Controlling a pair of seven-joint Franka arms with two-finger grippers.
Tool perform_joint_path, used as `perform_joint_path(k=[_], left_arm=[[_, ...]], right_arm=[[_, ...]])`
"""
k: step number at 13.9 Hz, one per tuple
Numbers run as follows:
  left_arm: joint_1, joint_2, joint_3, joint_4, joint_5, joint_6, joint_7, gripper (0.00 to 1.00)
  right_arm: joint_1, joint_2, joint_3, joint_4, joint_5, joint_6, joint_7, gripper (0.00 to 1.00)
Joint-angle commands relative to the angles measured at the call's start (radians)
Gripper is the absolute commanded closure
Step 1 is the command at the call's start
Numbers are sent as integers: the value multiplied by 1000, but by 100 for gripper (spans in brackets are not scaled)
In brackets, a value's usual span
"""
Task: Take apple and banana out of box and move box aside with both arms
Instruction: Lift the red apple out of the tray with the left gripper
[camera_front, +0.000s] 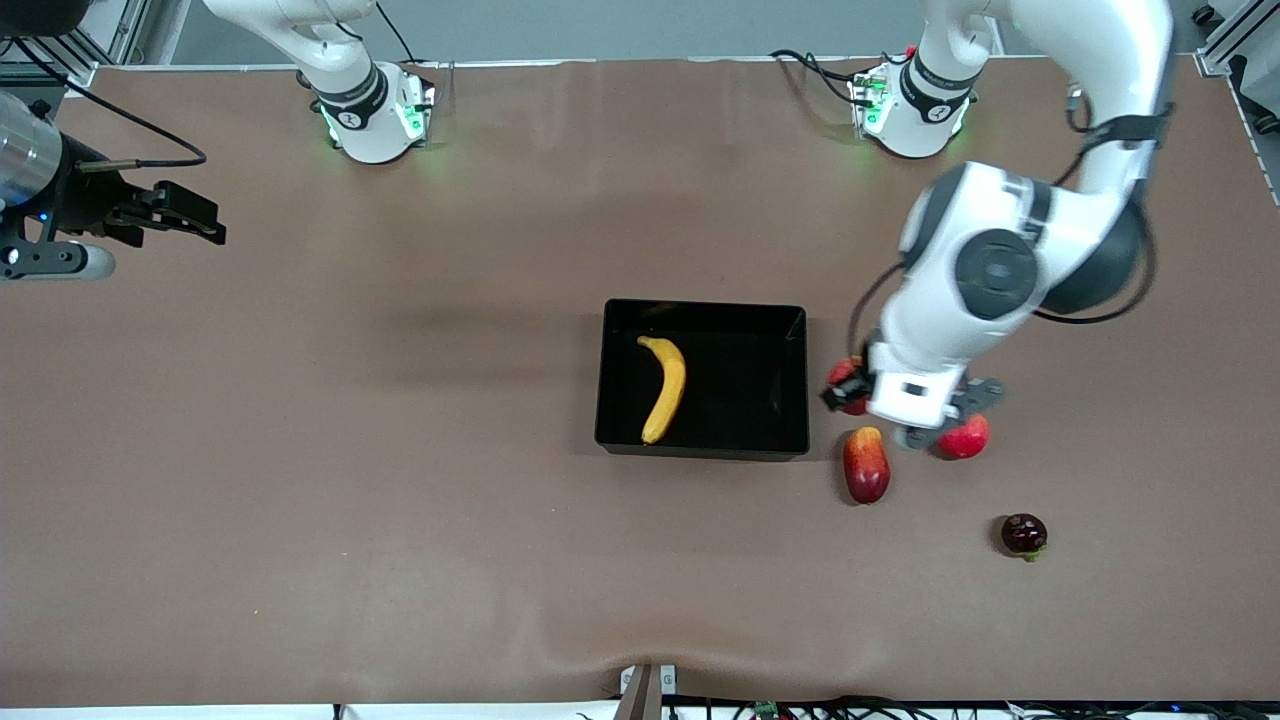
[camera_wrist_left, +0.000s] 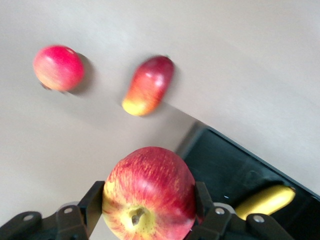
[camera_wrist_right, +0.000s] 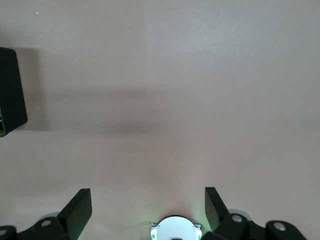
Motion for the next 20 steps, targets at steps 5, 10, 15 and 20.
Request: perform_joint_path(k=[5, 10, 15, 20], left_arm=[[211, 22, -4, -35, 20, -10, 254, 100], [239, 58, 2, 18, 54, 16, 268, 100], [249, 158, -1, 147, 33, 56, 496, 100], [245, 275, 0, 200, 37, 156, 584, 100]], right_arm=[[7, -9, 2, -12, 2, 3, 11, 0], [9, -7, 2, -12, 2, 6, 11, 0], [9, -4, 2, -12, 2, 8, 11, 0], [9, -3, 2, -12, 2, 9, 11, 0]])
